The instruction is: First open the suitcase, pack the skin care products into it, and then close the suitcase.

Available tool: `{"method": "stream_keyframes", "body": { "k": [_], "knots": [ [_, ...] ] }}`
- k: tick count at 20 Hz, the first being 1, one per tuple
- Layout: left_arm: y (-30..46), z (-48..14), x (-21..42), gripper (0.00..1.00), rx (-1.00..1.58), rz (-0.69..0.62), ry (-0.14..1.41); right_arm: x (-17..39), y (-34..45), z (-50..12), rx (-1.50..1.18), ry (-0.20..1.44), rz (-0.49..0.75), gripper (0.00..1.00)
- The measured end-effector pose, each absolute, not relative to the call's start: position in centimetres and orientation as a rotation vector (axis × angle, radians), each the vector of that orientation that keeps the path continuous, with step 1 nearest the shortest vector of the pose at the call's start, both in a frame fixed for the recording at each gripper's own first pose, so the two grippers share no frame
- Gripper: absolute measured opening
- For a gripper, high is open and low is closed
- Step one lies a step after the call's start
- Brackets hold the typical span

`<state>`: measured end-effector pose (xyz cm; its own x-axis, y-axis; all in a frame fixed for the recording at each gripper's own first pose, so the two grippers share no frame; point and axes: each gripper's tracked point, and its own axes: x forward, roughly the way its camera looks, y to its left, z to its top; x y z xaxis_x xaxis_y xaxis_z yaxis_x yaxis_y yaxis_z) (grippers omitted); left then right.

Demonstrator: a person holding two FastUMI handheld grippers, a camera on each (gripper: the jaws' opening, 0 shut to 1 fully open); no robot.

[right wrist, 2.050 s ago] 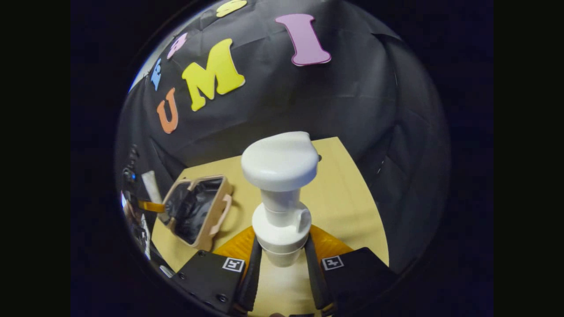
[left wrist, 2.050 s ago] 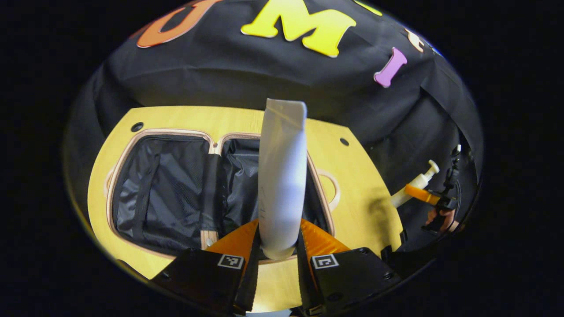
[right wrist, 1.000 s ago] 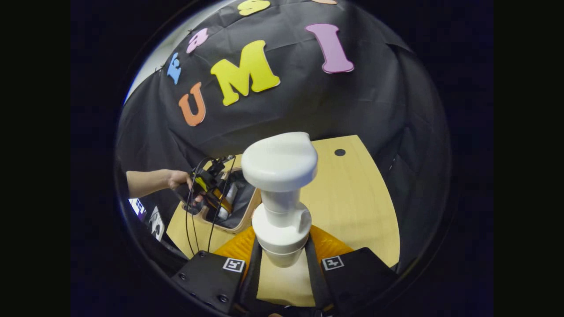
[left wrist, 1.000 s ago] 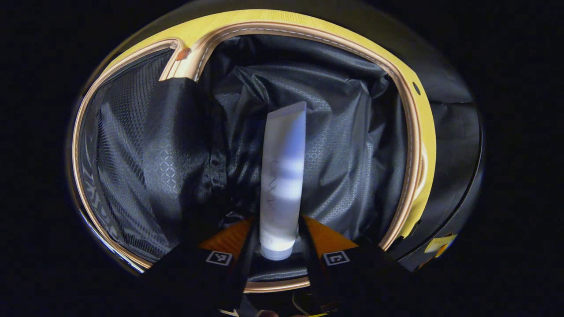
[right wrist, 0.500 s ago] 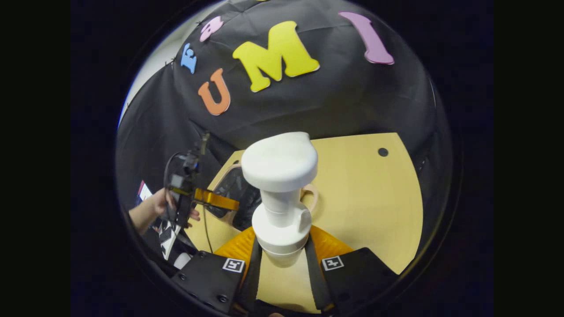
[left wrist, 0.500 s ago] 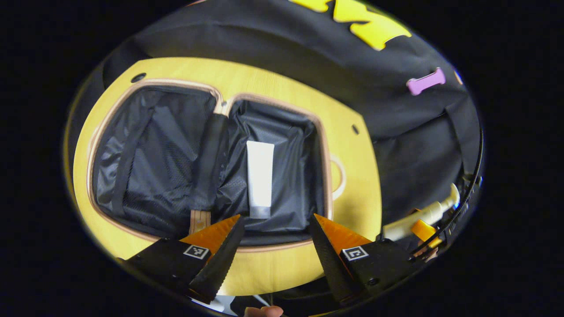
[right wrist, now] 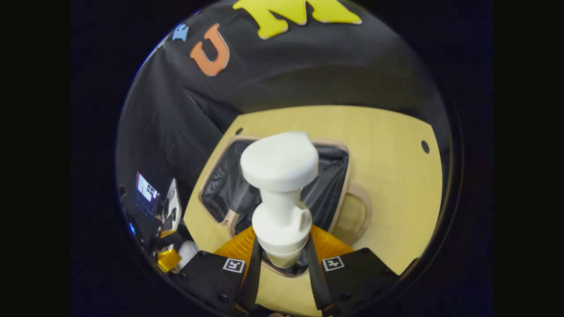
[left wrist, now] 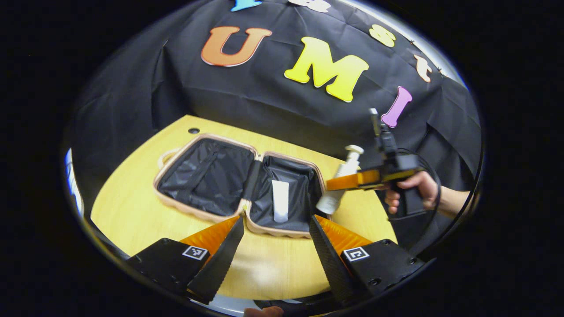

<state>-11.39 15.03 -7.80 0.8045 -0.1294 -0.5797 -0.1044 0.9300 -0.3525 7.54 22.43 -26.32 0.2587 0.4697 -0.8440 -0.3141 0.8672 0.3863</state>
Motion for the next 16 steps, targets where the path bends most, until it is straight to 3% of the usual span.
{"method": "stream_keyframes", "body": {
  "k": [3,7,9,14,16],
  "knots": [
    [14.6,-7.5,-14.6,0.96,-0.419,-0.043,0.634,7.1,23.5,-31.1,0.084,1.34,0.482,0.47],
    [15.6,-7.4,-17.0,0.96,-0.484,-0.003,0.615,8.1,24.3,-34.6,0.115,1.473,0.311,0.47],
    [16.5,-7.3,-17.7,0.96,-0.525,0.023,0.601,8.9,24.6,-35.5,0.147,1.495,0.229,0.44],
    [19.2,-6.5,-19.6,0.96,-0.563,0.077,0.571,10.0,24.1,-36.5,0.267,1.527,0.037,0.49],
    [20.2,-6.1,-20.0,0.96,-0.585,0.094,0.551,10.0,24.4,-36.7,0.276,1.522,0.027,0.51]
  ]
}}
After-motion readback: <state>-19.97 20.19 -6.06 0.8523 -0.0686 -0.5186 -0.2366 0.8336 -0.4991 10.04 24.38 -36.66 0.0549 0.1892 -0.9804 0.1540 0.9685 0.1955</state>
